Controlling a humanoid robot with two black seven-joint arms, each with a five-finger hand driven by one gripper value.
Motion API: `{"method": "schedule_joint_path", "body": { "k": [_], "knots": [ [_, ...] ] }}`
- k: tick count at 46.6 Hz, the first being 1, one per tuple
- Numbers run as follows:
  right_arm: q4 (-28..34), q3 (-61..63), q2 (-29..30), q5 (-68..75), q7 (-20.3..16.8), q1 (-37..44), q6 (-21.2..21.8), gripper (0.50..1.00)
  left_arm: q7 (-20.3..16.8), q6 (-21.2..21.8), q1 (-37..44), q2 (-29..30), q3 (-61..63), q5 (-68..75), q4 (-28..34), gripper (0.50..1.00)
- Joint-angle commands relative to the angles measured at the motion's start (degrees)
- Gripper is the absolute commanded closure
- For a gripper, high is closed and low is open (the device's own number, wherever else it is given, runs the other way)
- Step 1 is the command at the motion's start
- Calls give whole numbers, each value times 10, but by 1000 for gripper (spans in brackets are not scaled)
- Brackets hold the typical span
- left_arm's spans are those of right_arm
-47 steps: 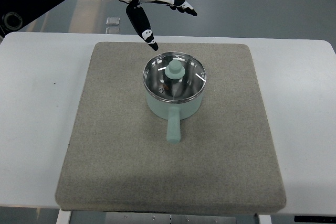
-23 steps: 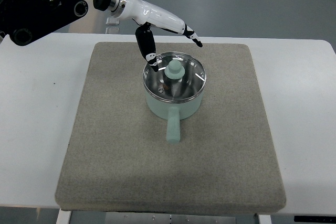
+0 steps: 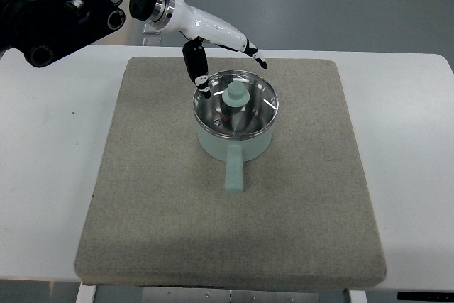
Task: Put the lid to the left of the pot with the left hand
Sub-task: 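Position the left hand fingers around the lid's green knob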
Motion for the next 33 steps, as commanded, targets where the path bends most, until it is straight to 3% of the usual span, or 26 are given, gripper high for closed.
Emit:
{"method": "schedule_joint_path", "body": {
  "k": [1,33],
  "knots": [
    [0,1,0,0,0,0,0,579,0,0,1,-1,1,1,1,501],
    [0,1,0,0,0,0,0,579,-1,0,0,-14,-2,50,-1,501]
  ]
}}
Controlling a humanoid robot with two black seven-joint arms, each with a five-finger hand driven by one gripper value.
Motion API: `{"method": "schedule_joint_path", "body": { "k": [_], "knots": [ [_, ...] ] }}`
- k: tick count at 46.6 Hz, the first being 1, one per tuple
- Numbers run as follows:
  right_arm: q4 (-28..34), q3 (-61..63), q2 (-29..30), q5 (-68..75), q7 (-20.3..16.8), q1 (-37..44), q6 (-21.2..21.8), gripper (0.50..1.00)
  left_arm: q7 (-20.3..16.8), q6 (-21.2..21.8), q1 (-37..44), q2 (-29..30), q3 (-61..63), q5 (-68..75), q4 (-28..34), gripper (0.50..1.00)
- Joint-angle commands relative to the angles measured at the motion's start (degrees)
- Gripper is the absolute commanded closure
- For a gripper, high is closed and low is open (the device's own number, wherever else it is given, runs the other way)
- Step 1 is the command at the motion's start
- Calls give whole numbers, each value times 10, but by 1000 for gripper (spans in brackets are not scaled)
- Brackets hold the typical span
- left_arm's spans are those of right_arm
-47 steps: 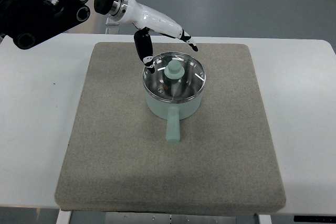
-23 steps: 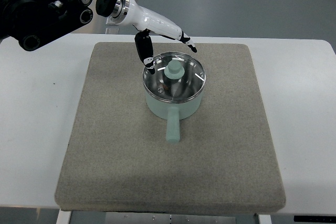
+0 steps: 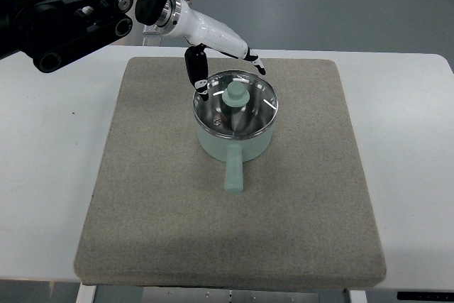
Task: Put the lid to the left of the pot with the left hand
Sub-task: 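Position the left hand fingers around the lid's green knob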
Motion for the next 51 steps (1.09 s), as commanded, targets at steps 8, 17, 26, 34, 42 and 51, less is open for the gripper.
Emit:
{"method": "schedule_joint_path", "body": {
  "k": [8,17,26,34,42,51],
  "knots": [
    [0,0,0,0,0,0,0,579,0,0,1,-3,-2,-3,1,500],
    [0,0,0,0,0,0,0,579,0,0,10,-7,-2,-3,3,501],
    [0,0,0,0,0,0,0,579,-1,0,15,-12,-1,0,13,501],
    [0,0,0,0,0,0,0,579,-1,0,14,-12,-3,0,13,501],
    [0,0,0,0,0,0,0,579,-1,0,9,-15,-5,0,12,501],
    [0,0,0,0,0,0,0,579,-1,0,10,-19,-6,5,13,501]
  ]
}}
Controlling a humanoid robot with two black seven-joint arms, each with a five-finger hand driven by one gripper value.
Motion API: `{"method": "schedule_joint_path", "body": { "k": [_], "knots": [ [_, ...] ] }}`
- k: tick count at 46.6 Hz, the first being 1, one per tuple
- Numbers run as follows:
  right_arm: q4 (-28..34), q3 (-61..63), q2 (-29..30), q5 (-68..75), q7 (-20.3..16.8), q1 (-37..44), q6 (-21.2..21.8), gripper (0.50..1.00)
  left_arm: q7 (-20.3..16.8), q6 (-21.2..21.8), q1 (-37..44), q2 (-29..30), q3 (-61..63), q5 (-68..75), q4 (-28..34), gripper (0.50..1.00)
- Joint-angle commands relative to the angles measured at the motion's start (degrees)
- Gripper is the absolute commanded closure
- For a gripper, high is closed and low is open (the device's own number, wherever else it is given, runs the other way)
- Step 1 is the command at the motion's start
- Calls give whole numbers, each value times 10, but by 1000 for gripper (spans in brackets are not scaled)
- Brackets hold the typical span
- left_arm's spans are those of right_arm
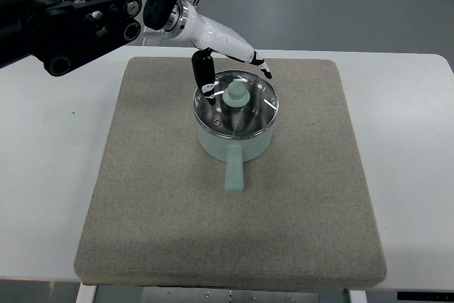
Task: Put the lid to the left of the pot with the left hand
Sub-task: 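Position the left hand fingers around the lid's green knob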
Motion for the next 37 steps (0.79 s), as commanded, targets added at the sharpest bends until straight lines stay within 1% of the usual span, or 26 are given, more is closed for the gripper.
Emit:
{"method": "schedule_joint_path", "body": {
  "k": [1,18,23,27,31,33,37],
  "knots": [
    [0,-1,0,0,0,0,0,579,0,0,1,-1,0,4,0,501],
    [0,0,0,0,0,0,0,579,0,0,4,-3,0,6,1,504],
    [0,0,0,0,0,0,0,579,-3,0,4,-3,0,9,1,514],
    [0,0,0,0,0,0,0,579,-16,0,4,-3,0,16,1,529],
    [0,-1,0,0,0,0,0,579,-25,0,4,-3,0,23,1,564],
    [0,0,0,0,0,0,0,579,-25,0,5,-3,0,24,1,608],
    [1,0,0,0,0,0,0,579,-25,0,5,-3,0,24,1,609]
  ]
}}
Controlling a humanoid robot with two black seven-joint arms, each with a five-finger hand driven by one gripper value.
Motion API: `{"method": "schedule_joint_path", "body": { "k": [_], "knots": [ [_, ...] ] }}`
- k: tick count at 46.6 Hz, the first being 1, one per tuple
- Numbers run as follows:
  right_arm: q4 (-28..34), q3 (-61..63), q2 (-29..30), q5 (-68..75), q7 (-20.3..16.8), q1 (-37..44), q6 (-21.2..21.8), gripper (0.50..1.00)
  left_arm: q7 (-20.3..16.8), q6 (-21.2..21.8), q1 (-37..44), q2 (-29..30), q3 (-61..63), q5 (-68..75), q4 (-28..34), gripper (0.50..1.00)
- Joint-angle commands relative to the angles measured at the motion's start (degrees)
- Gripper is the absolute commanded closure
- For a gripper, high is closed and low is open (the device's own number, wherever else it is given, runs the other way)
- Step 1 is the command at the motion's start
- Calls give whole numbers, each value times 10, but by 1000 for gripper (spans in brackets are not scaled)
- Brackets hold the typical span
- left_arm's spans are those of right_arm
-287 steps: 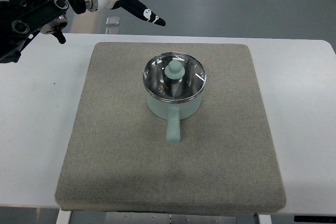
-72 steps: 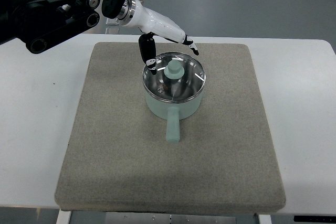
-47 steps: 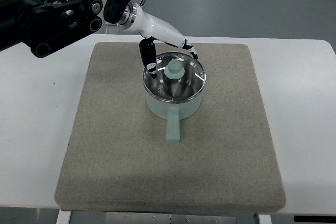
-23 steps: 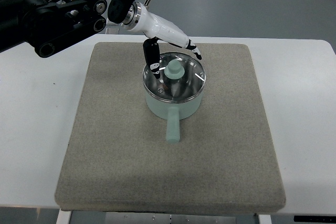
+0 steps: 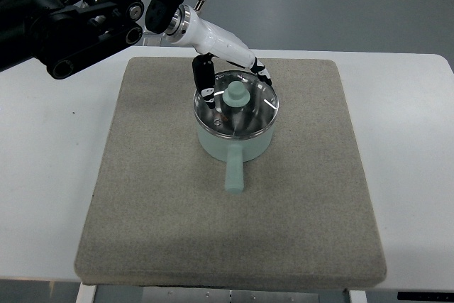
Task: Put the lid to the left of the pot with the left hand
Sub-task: 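Position the left hand fingers around the lid's green knob, then close the left hand fingers to grasp the green knob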
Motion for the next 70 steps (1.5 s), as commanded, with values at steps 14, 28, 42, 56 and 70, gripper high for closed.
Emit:
{"method": "schedule_joint_path", "body": {
  "k": [14,28,42,56,70],
  "knots": [
    [0,-1,0,0,0,0,0,579,0,0,0,-1,-4,2,11,547],
    [0,0,0,0,0,0,0,579,0,0,0,-1,-4,11,16,559],
    [0,0,0,0,0,0,0,579,0,0,1,-2,-4,11,16,634],
    [0,0,0,0,0,0,0,579,0,3,0,-2,-4,11,16,780],
    [0,0,0,0,0,0,0,579,0,4,1,-2,-5,11,16,834]
  ]
}}
